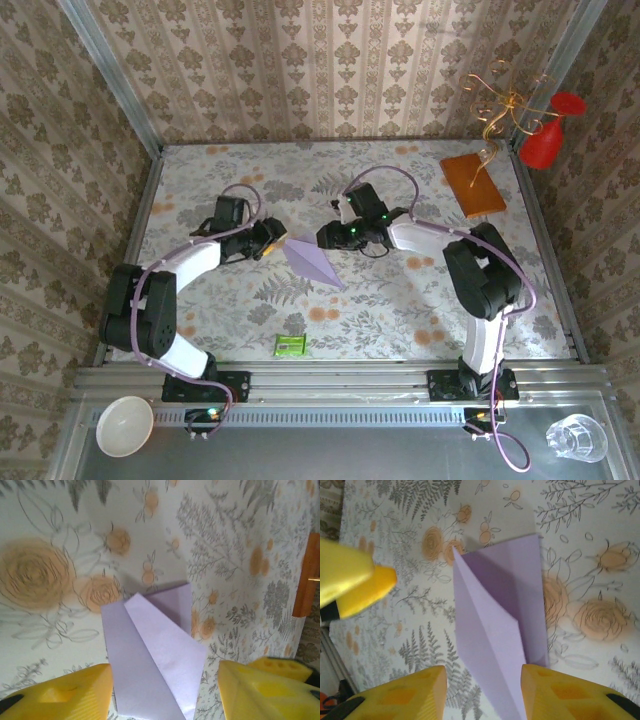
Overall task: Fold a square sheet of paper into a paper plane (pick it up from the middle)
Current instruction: Turn over the paper at the center of the table.
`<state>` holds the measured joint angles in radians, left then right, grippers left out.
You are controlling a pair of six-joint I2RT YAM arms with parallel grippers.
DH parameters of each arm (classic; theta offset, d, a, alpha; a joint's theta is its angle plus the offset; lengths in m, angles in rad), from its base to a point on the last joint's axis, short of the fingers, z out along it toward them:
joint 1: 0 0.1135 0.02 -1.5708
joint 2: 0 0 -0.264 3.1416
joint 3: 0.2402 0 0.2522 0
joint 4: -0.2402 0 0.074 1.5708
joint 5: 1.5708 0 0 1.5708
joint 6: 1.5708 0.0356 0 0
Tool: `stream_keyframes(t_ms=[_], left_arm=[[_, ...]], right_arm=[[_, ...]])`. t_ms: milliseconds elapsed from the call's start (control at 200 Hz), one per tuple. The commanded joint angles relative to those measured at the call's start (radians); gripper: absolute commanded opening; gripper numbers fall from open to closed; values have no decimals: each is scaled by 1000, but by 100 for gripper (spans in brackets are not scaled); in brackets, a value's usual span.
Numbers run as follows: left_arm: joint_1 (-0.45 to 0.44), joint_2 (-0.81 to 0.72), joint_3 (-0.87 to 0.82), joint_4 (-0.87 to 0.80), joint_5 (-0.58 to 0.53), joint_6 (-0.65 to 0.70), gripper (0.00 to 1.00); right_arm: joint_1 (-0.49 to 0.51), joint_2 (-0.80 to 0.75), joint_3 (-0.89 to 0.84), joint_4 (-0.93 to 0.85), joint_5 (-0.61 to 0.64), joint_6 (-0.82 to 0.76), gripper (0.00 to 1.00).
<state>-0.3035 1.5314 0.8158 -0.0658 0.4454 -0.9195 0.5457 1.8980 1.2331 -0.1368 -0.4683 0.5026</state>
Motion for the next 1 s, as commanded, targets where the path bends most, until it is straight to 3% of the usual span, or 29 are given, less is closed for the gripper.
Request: stream_keyframes(t_ms=[0,275,500,710,995], left_arm=[[-21,-12,-30,93,-32,-81,62],[-25,12,-82,195,-20,-136,72],[-26,-4,-79,175,-37,-126,84],[-23,-40,-86,182,-32,-105,88],[-29,-74,-74,301,112,-65,88]], right_arm=[[0,61,49,-62,-42,-102,45],[-7,141,108,-87,-76,-139,42],[-10,176,132,-92,-121,-154,27],[-25,131,106,-6,-165,-116,7],[-56,-35,12,161,-182,23,2]])
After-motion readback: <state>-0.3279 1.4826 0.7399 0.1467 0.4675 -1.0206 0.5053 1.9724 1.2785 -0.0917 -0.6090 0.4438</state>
